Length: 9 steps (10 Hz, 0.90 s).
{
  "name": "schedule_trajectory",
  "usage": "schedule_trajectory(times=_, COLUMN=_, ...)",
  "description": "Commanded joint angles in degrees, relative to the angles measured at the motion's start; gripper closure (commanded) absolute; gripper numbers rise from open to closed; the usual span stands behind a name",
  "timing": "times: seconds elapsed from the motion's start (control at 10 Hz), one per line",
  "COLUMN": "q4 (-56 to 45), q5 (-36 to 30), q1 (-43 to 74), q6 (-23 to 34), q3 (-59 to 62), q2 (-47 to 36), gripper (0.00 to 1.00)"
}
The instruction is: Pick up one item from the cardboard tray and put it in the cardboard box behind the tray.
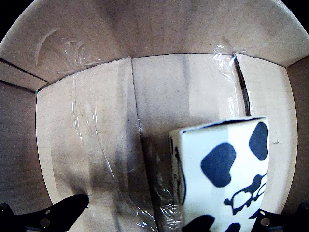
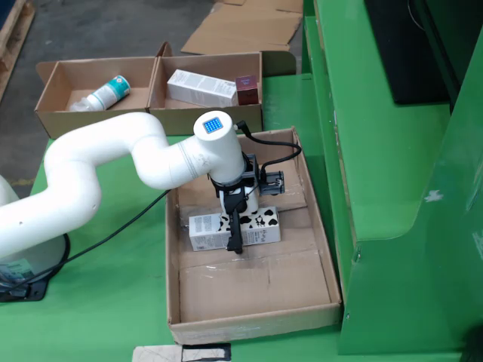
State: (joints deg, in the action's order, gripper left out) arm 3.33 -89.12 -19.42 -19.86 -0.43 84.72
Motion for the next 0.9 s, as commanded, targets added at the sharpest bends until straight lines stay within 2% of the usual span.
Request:
schedule_trajectory(times=0.0, q4=-0.5, q5=-0.7, q1=-0.6, q6=0.4, q3=0.4, q2=-1.2, gripper=0.10)
schedule_trajectory(times=0.8, q4=-0.5, q5=-0.7, q1=-0.6, q6=0.4, q3=0.4, q2=-1.2, gripper=0.90)
